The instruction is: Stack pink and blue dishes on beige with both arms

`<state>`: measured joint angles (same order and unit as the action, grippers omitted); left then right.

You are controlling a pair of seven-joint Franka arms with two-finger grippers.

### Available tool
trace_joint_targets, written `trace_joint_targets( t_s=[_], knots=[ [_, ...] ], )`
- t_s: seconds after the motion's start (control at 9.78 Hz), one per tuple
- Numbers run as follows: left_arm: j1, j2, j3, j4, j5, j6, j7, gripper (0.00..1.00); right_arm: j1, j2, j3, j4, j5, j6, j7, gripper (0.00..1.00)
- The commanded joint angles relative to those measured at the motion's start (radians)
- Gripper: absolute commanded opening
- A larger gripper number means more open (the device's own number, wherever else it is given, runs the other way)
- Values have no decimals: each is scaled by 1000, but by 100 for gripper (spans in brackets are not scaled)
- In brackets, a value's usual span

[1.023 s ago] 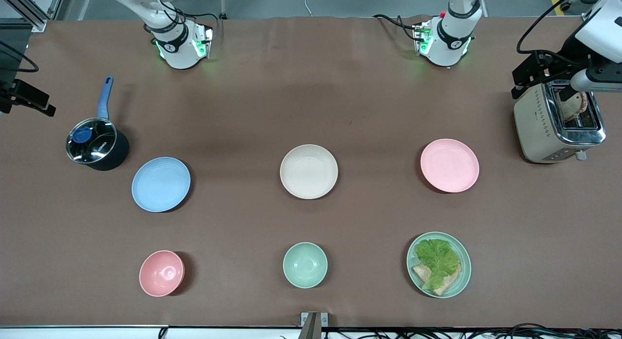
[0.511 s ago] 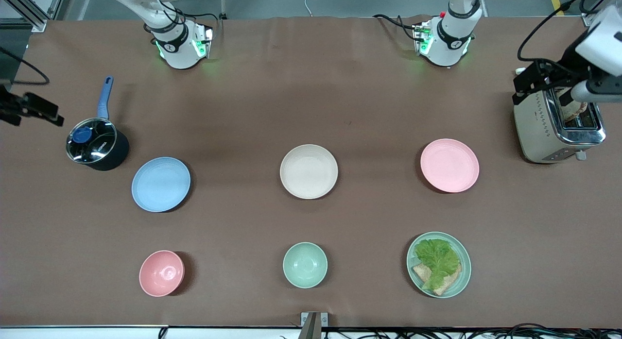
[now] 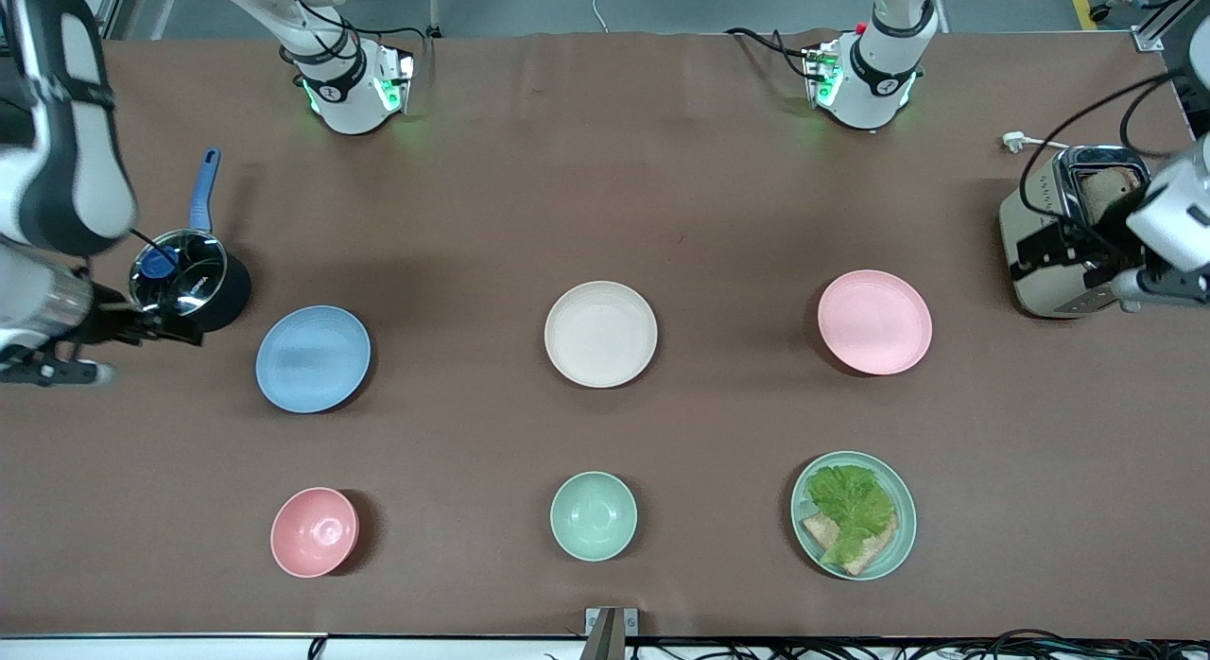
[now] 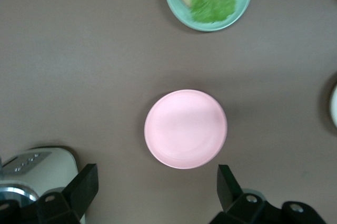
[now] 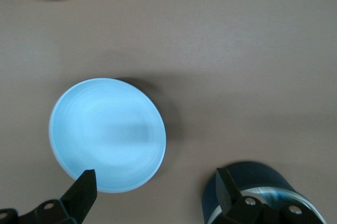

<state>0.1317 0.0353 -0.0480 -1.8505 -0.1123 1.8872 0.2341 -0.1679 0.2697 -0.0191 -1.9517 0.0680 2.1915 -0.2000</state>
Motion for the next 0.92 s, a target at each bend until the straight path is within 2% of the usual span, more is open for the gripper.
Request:
trace_joint_targets(
  t_s=[0.0, 0.2, 0.41, 0.51, 0.61, 0.82],
  knots=[
    [32, 101, -6, -104, -17, 152, 130, 98, -9, 14, 13, -186, 38, 233, -44, 100],
    [80, 240, -7, -96, -18, 225, 268, 98, -9, 58, 13, -202, 39, 297, -61, 97],
    [77, 351, -12, -99, -20, 250, 349, 96, -2, 92, 13, -210, 73, 307, -64, 83],
    [68, 386, -16, -99, -20, 251, 349, 91, -5, 106, 13, -208, 78, 309, -76, 80],
    [68, 417, -27, -99, -21, 257, 349, 85, -8, 118, 13, -207, 104, 316, -110, 76],
    [74, 452, -59, -102, -49, 277, 349, 78, -27, 144, 13, -208, 220, 324, -238, 73]
  ],
)
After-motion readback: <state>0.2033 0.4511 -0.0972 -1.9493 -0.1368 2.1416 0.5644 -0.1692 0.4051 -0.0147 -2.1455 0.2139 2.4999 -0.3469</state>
